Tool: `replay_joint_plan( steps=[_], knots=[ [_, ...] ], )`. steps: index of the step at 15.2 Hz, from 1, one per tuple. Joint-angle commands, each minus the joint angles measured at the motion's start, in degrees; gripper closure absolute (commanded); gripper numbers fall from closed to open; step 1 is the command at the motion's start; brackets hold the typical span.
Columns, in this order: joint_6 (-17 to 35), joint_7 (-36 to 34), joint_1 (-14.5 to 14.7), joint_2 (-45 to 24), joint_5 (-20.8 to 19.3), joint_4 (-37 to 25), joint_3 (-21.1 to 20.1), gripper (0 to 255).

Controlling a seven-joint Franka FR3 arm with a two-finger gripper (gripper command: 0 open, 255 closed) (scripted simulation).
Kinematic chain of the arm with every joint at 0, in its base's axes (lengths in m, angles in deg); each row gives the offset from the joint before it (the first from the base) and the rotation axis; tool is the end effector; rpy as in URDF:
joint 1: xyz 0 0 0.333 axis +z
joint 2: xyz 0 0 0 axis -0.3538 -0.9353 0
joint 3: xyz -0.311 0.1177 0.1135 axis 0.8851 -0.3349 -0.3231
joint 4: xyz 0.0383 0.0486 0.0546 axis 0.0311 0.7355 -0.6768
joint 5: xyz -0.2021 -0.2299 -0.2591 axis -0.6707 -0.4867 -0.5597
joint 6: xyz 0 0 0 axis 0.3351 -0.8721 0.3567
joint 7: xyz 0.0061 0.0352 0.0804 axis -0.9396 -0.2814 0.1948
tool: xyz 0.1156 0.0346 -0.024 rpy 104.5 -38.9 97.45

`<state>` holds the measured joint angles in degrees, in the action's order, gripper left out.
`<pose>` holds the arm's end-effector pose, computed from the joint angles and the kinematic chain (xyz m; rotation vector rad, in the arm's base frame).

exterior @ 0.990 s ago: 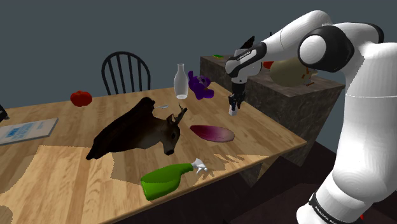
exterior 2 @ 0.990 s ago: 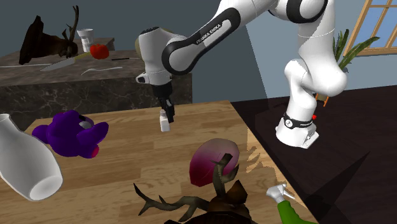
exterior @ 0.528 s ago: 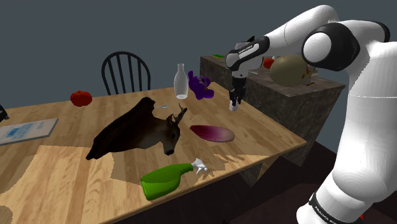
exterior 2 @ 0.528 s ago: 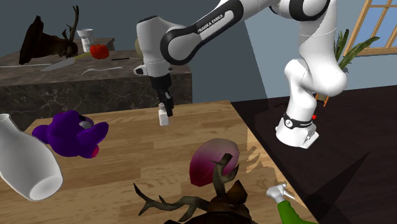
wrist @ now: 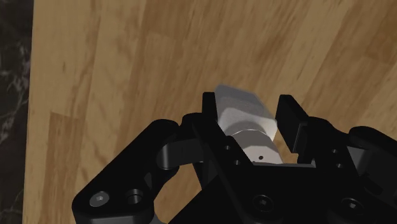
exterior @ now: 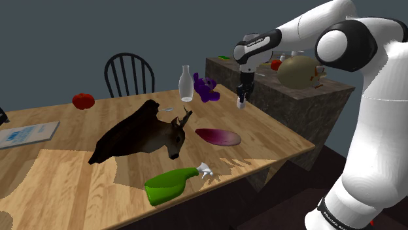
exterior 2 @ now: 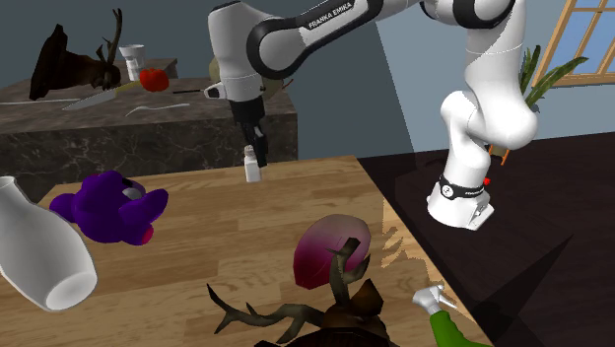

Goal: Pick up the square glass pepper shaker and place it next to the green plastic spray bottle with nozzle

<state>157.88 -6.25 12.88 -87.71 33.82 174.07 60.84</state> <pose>0.6001 -0.2323 0.4286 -3.1025 0.0460 0.1366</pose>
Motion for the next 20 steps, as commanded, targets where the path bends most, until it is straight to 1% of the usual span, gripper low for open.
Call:
replay_joint_plan(
  steps=[1,16,17,20],
  knots=[
    [-1.5,-0.07,-0.01,0.51,-0.16,-0.98,0.07,255],
    [-12.49,-0.48,-0.16,2.01,-0.71,-10.54,0.32,255],
    [-12.69,-0.49,-0.17,2.03,-0.72,-10.73,0.33,255],
    [-11.47,-4.35,2.47,5.27,-1.45,-6.45,-1.0,255]
  ],
)
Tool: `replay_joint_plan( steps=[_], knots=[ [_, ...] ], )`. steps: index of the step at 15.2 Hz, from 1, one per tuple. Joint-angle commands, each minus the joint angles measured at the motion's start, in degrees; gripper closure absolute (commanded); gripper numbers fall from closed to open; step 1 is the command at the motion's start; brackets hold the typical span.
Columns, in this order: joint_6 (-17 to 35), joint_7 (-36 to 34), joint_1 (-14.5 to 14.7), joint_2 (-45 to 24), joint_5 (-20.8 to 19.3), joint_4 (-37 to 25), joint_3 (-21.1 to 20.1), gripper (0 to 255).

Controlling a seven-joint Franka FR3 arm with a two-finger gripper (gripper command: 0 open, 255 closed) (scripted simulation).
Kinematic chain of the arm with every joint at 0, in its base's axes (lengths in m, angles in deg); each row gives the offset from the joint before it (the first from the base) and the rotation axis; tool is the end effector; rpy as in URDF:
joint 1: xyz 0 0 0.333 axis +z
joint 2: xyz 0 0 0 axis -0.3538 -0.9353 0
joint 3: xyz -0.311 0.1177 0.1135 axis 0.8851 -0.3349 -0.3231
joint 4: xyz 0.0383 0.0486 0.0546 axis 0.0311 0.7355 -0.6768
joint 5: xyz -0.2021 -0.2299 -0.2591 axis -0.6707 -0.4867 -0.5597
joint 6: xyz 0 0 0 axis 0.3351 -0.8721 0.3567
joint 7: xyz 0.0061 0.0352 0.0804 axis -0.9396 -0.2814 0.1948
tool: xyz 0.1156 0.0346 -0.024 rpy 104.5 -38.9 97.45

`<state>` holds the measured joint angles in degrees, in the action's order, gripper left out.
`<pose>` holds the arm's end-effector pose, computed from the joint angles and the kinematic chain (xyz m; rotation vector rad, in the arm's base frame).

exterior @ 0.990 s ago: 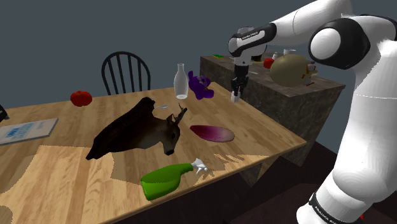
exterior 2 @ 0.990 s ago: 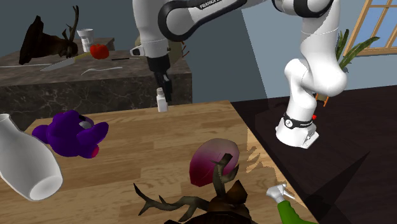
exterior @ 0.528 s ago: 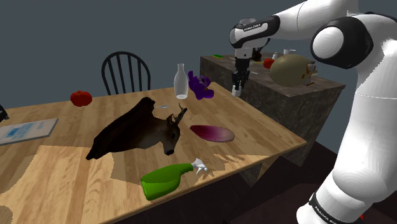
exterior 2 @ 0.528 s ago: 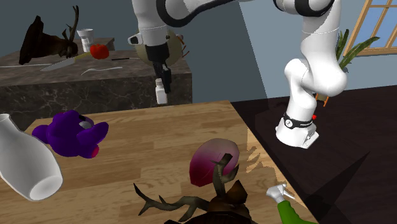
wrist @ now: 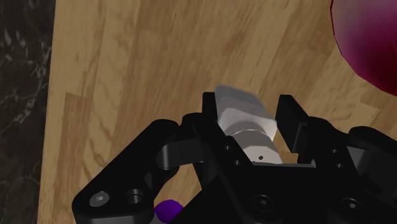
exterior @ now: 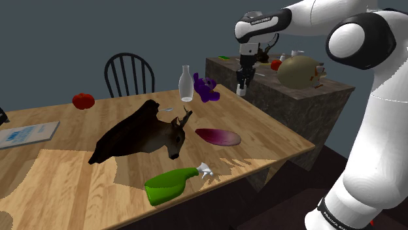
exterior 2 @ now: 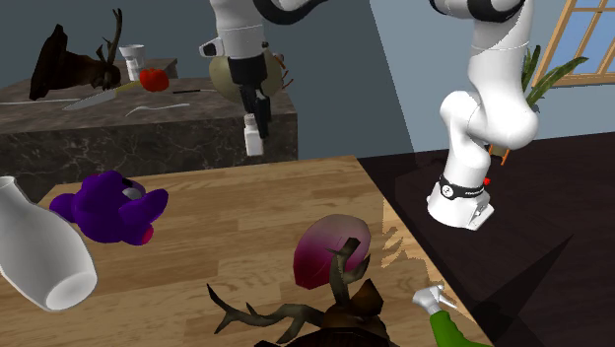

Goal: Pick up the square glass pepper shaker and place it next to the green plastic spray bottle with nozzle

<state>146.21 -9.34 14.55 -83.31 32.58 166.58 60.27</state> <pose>0.5954 -0.2046 0.5222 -3.1020 0.0451 0.1363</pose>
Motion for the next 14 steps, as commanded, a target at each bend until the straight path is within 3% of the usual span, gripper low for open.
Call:
replay_joint_plan(
  steps=[1,14],
  knots=[
    [0.54,-2.56,1.64,1.84,-0.4,2.28,-0.91,255],
    [3.08,-19.72,11.31,9.16,-0.92,11.5,-8.5,255]
  ],
)
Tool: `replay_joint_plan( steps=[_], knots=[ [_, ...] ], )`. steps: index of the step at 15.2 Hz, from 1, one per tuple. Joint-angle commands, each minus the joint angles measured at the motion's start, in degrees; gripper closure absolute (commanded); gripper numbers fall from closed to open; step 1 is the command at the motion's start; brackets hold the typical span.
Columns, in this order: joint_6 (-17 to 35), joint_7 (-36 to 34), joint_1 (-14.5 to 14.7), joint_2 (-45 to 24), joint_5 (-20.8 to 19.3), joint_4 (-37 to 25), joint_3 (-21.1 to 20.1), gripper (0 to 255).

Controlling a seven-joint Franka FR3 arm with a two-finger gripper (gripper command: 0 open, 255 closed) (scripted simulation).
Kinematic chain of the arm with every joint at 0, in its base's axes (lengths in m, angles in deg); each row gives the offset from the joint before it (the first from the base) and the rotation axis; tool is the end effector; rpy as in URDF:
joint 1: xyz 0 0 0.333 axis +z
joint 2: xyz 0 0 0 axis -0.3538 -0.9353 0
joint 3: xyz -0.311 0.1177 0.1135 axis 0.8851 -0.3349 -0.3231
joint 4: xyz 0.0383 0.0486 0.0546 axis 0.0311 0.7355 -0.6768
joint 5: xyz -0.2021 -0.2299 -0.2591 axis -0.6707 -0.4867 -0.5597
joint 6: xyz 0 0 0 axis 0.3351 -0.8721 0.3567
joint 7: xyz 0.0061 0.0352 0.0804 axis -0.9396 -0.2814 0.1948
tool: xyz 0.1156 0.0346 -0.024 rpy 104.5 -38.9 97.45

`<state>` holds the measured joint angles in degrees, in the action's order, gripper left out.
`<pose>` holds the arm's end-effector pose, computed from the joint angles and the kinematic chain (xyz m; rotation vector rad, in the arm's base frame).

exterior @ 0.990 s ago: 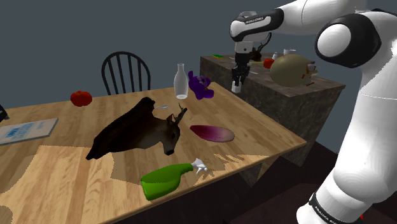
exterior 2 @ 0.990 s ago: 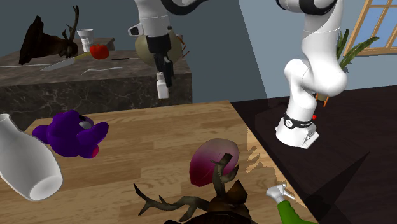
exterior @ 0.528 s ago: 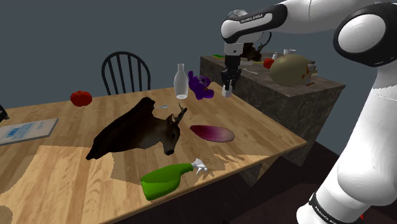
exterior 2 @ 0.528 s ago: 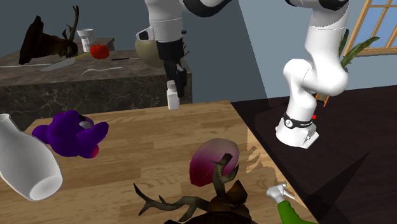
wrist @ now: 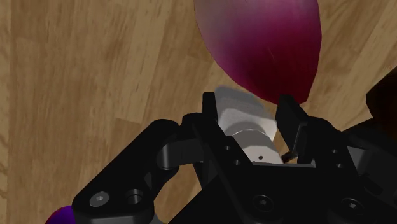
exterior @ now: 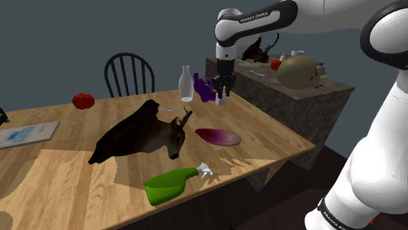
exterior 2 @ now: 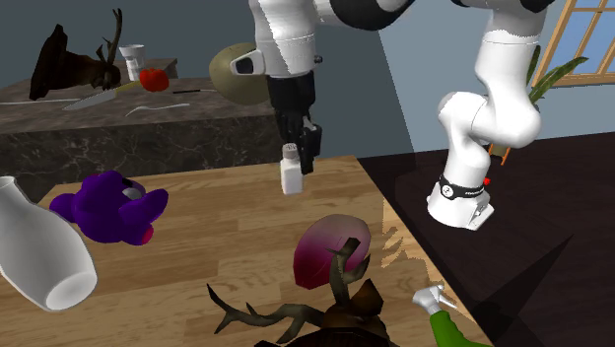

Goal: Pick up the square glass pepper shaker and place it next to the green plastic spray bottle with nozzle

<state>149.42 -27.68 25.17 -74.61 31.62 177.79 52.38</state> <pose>0.5800 -0.0172 0.5218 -3.1024 0.0440 0.1369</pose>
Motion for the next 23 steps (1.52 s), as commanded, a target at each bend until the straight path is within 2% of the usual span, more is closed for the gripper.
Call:
replay_joint_plan(
  steps=[1,12,23],
  knots=[
    [-0.03,-2.7,1.4,0.63,0.12,0.51,-1.24,255],
    [0.29,-17.03,8.99,-1.1,0.94,-1.6,-8.15,255],
    [-1.37,-31.03,16.78,-9.46,0.28,-12.44,-14.27,255]
  ],
)
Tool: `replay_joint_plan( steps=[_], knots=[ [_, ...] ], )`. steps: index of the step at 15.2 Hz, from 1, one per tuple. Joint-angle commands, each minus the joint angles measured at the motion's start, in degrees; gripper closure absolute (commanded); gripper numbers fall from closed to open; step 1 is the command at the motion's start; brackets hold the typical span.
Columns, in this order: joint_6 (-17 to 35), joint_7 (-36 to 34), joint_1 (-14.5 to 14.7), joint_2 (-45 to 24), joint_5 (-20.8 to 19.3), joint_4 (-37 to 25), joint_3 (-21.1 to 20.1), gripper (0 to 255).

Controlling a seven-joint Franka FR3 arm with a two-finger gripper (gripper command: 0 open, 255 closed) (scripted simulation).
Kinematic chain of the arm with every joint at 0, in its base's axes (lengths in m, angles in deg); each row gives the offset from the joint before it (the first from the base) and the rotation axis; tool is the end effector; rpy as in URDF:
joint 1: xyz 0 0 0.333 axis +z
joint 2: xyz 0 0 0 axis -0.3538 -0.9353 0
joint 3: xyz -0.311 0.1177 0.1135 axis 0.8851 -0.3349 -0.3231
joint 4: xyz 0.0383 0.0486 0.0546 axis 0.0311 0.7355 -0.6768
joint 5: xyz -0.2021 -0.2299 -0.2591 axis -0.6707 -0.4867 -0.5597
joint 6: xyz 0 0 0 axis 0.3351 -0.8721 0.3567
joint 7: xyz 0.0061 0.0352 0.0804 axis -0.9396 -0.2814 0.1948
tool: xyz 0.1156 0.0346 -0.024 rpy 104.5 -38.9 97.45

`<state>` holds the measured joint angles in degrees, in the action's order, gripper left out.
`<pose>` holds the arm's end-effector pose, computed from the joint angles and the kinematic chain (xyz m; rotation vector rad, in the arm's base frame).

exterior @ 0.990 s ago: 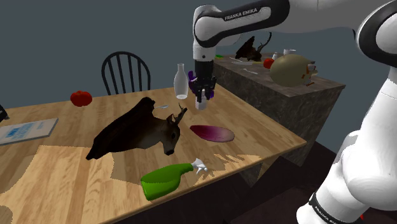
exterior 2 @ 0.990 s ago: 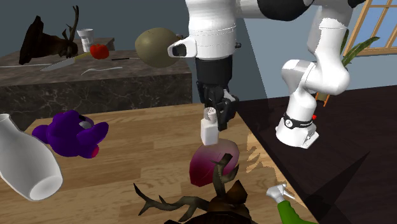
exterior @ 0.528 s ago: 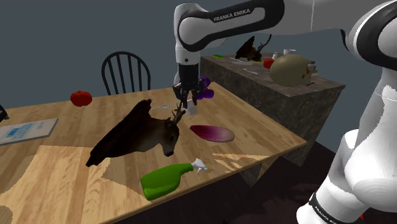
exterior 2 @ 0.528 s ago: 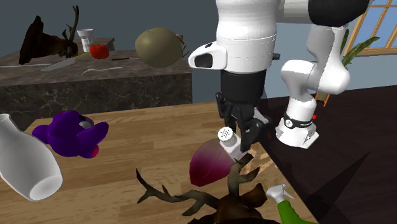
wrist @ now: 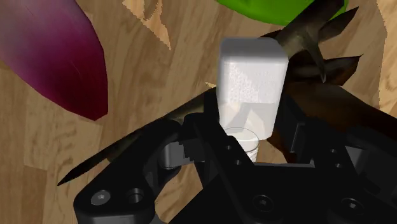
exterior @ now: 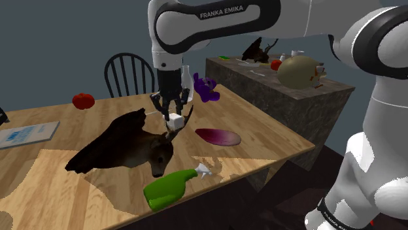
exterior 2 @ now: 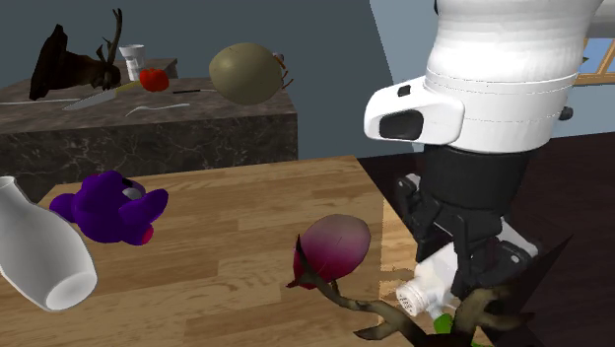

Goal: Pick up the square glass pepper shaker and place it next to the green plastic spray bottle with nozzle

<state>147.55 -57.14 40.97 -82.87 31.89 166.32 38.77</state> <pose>0.5635 0.2873 0.5283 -3.1066 0.0464 0.1396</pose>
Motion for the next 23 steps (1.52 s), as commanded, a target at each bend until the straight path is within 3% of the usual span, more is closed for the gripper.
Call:
replay_joint_plan(
  steps=[1,8,11,12,23],
  knots=[
    [0.18,-2.81,1.76,-2.29,-0.18,-2.46,-1.11,255],
    [-3.47,-11.13,7.83,-11.98,-2.05,-16.23,-3.57,255],
    [-6.23,-14.41,10.88,-17.58,-3.13,-24.74,-4.22,255],
    [-8.2,-16.03,12.63,-21.12,-3.78,-30.33,-4.46,255],
    [1.07,-15.57,12.0,-19.85,-3.54,-19.77,-4.34,255]
  ],
)
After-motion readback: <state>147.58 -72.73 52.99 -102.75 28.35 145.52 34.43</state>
